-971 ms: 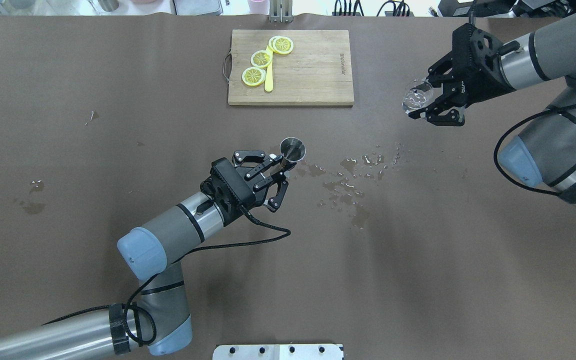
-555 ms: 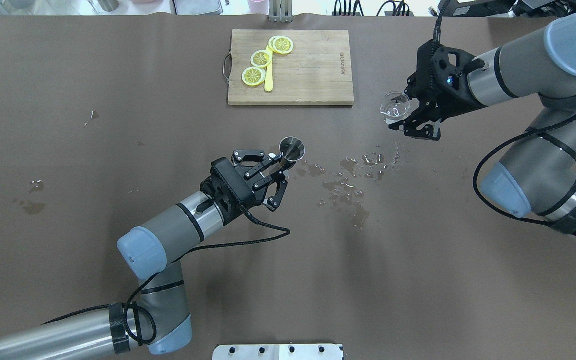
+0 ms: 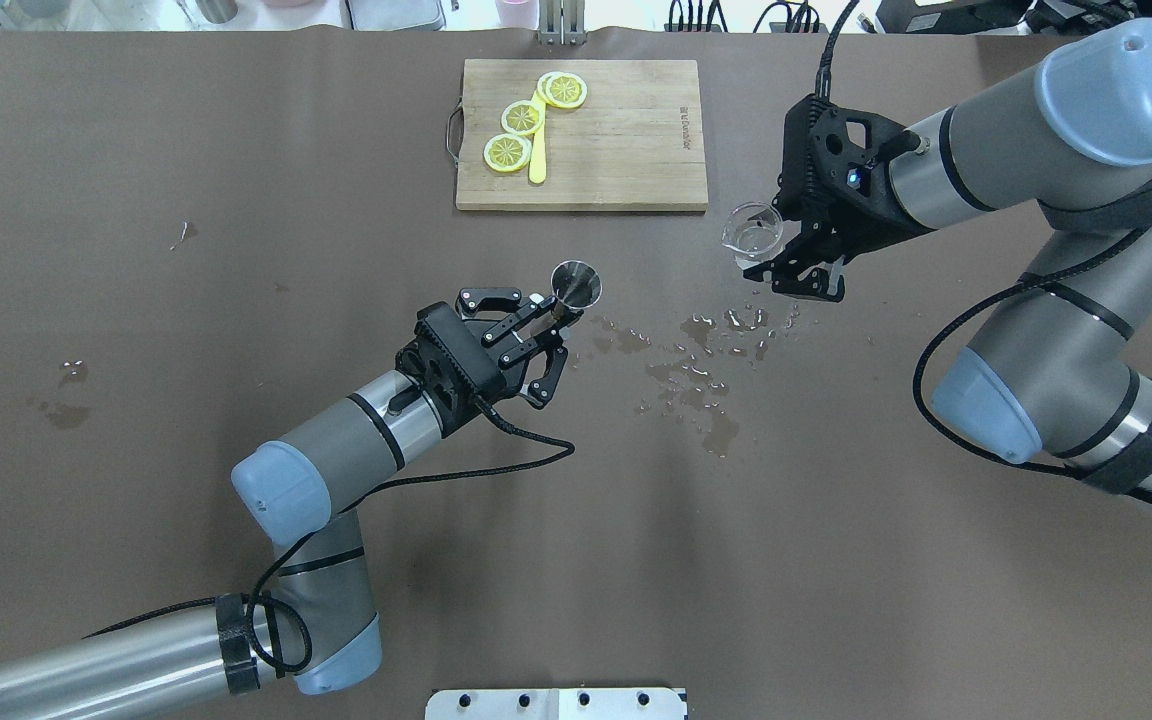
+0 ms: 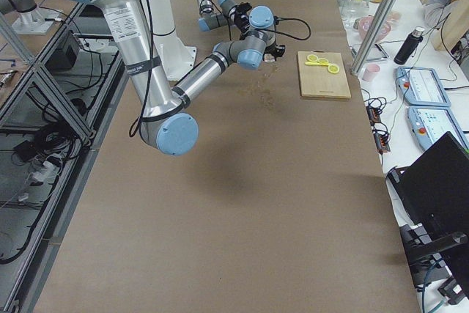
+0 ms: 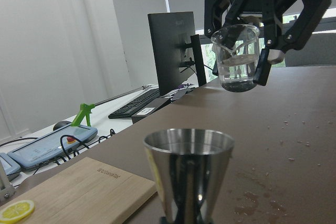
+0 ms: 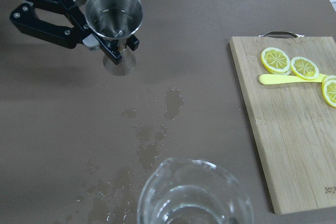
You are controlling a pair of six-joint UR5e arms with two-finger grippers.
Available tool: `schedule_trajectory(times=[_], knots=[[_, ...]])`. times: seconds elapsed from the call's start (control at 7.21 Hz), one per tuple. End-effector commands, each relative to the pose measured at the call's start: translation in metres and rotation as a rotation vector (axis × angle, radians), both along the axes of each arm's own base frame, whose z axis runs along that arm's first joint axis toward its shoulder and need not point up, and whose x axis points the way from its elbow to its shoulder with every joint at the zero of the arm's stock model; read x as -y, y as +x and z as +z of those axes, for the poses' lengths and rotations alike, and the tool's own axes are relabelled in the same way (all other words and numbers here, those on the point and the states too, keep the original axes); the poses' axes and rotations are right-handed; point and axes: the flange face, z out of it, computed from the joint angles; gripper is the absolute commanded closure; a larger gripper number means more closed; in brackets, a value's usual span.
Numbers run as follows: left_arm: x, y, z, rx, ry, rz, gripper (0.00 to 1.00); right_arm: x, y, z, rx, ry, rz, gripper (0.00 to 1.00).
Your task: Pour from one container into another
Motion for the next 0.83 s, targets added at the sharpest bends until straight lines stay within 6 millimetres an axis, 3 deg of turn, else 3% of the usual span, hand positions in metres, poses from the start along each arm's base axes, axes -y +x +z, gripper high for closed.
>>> schedule_trajectory(times=[0.0, 0.28, 0.69], knots=[[0.001, 0.001, 0.000, 0.002, -0.001, -0.001, 1.00, 0.001, -0.002, -0.003, 0.001, -0.002, -0.004, 1.00], [0.000, 0.001, 0.000, 0.003, -0.001, 0.000, 1.00, 0.003, -0.010, -0.024, -0.023, -0.044, -0.030, 1.00], [0.000, 0.001, 0.000, 0.003, -0.001, 0.000, 1.00, 0.006, -0.018, -0.030, -0.061, -0.106, -0.055, 1.00]])
